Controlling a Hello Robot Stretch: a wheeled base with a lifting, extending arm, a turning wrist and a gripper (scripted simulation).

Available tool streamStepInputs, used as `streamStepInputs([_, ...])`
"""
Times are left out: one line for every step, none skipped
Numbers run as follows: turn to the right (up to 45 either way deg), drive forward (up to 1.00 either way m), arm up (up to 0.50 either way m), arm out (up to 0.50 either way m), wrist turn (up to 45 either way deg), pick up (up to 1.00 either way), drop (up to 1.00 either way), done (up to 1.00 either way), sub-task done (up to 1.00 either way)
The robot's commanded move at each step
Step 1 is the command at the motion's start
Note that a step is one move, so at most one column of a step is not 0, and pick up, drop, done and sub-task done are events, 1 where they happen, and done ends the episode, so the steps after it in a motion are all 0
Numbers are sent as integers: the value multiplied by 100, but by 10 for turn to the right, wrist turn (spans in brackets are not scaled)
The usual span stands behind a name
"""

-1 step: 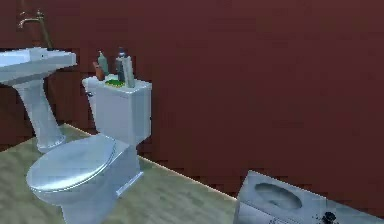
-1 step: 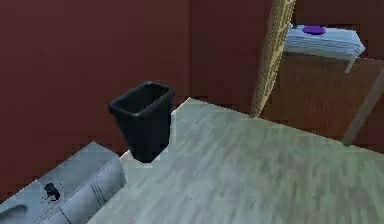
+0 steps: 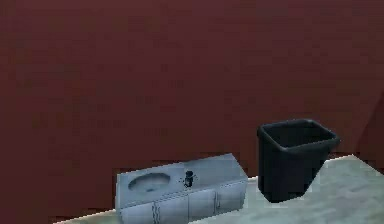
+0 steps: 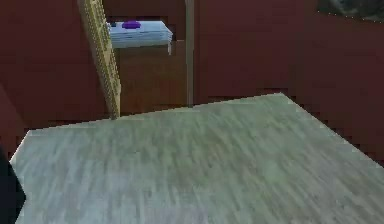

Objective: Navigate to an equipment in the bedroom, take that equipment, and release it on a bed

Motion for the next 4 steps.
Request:
streamStepInputs([450, 0, 0, 0, 0, 0, 0, 0, 0])
streamStepInputs([330, 0, 0, 0, 0, 0, 0, 0, 0])
streamStepInputs([0, 100, 0, 0, 0, 0, 0, 0, 0])
streamStepInputs([0, 100, 0, 0, 0, 0, 0, 0, 0])
